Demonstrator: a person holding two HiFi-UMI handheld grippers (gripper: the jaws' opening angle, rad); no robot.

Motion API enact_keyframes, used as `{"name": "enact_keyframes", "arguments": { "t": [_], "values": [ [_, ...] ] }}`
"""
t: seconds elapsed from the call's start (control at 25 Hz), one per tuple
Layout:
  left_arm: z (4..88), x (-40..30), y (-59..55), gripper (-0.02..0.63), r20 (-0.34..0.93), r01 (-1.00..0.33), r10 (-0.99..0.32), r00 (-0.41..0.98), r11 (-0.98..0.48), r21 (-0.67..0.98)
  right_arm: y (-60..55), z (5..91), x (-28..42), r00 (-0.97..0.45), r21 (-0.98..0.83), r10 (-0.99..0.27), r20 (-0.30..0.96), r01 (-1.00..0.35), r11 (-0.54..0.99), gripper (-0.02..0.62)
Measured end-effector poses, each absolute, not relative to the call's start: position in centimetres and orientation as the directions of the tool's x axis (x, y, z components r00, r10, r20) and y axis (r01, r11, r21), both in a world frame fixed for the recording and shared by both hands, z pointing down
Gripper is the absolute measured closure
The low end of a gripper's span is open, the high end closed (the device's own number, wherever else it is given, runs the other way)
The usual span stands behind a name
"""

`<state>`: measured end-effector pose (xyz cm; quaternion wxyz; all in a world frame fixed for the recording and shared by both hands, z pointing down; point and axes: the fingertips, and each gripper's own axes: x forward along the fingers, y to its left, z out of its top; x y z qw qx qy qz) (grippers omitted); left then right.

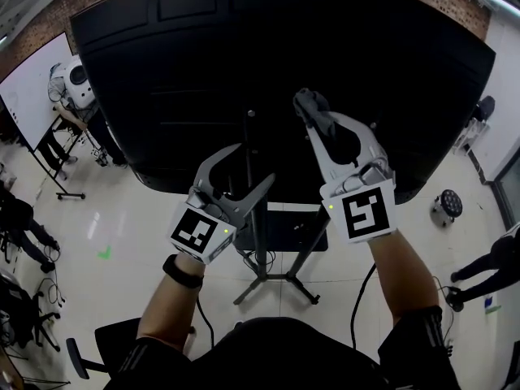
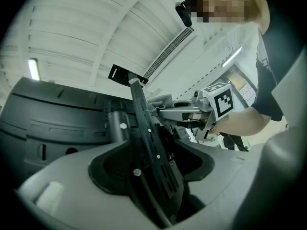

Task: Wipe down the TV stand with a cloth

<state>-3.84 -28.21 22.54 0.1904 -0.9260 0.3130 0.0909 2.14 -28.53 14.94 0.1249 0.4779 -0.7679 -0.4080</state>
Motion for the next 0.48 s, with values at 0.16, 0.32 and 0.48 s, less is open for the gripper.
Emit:
{"name": "enact_keyframes", "arguments": {
  "t": [0.16, 0.32, 0.48],
  "values": [
    [21.8, -8.7, -29.1, 0.314, -0.304, -0.645, -0.57, 0.763, -0.707, -0.292, -28.8, 15.0, -4.3, -0.542, 0.763, -0.824, -0.165, -0.6, 0.242, 0.569],
    [21.9, -14.5, -29.5, 0.314, -0.308, -0.672, -0.597, 0.74, -0.679, -0.297, -29.2, 15.0, -11.7, -0.568, 0.785, -0.809, -0.152, -0.567, 0.251, 0.569],
    [22.8, -18.1, -31.0, 0.314, -0.283, -0.702, -0.643, 0.712, -0.656, -0.276, -31.9, 16.5, -16.3, -0.553, 0.851, -0.826, -0.111, -0.482, 0.208, 0.569]
  ]
}}
